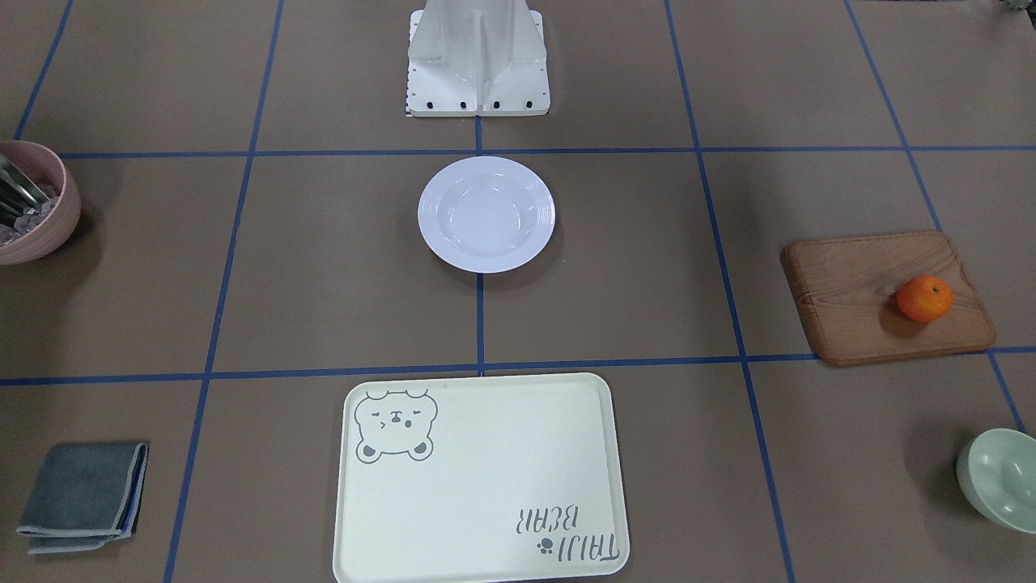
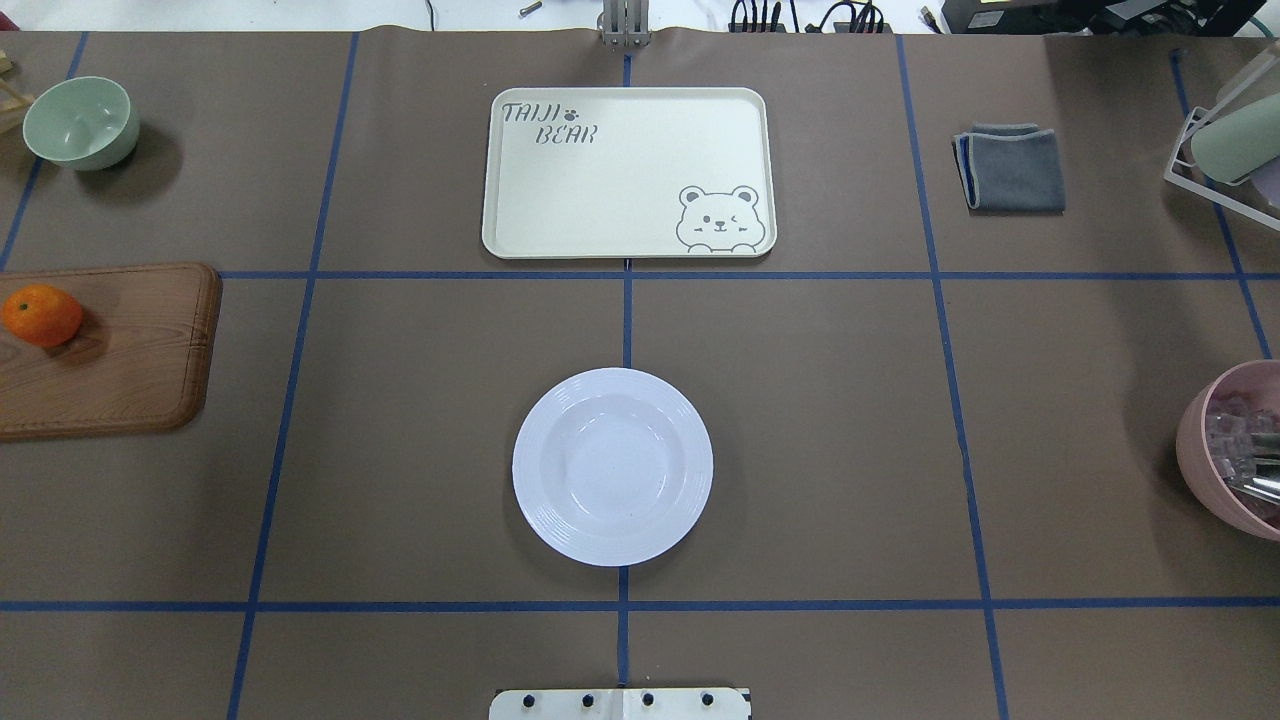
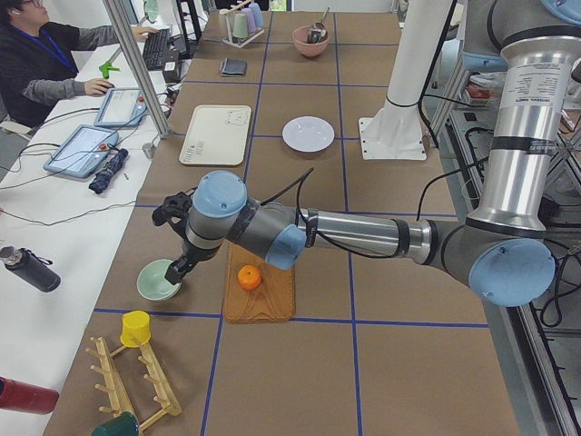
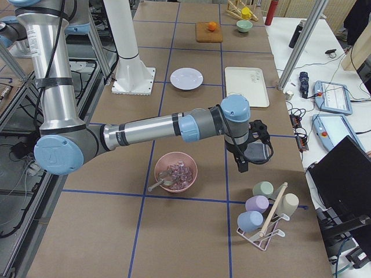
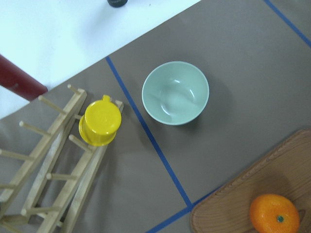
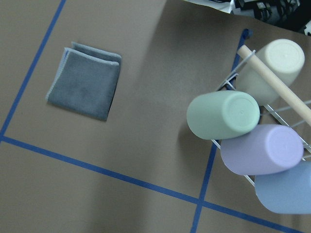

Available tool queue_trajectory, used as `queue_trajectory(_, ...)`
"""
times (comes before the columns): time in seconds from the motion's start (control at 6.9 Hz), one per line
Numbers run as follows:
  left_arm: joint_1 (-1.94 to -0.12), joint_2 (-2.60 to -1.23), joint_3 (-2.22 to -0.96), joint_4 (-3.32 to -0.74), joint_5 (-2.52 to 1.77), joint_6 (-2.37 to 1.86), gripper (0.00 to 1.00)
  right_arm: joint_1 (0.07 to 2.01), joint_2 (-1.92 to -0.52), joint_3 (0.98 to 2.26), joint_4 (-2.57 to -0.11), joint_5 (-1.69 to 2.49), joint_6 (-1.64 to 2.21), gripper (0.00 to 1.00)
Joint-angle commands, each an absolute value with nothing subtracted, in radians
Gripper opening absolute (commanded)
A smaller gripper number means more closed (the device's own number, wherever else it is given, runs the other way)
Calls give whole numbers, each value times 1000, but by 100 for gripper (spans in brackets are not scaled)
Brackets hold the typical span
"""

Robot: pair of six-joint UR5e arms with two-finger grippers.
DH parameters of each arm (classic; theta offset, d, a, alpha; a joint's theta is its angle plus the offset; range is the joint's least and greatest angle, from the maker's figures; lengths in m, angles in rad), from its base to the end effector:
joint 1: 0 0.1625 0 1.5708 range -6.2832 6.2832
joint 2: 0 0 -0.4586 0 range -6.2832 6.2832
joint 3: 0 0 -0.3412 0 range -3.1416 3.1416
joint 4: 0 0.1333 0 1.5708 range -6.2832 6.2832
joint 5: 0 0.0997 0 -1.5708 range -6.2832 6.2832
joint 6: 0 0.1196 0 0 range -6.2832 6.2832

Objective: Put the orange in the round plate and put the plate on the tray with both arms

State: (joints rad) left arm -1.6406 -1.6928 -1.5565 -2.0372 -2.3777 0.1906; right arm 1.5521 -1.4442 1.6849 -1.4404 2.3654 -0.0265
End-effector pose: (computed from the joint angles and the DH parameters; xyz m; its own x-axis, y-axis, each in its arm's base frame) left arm -0.0833 -0.5191 0.5963 0.7155 0.4955 -0.4925 -0.0784 0.7575 0.6481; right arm 0.0384 -0.5134 0.5780 0.6949 -0.2964 0.6552 0.0359 0.9242 0.3801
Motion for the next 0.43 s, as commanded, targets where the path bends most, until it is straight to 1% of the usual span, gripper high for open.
queue_trajectory(0.0,-1628,-1627,-1502,-2272,-2425,141,98,1470,-1451,1689,-1276,2433,163,100)
queue_trajectory(0.14,-1625,-1609,-1458,-2380,-2425,45,98,1406,-1450,1698,-1175,2431,359,100)
queue_trajectory(0.29,-1539,-1609,-1466,-2385,-2422,-95,98,1331,-1450,1701,-1038,2407,593,100)
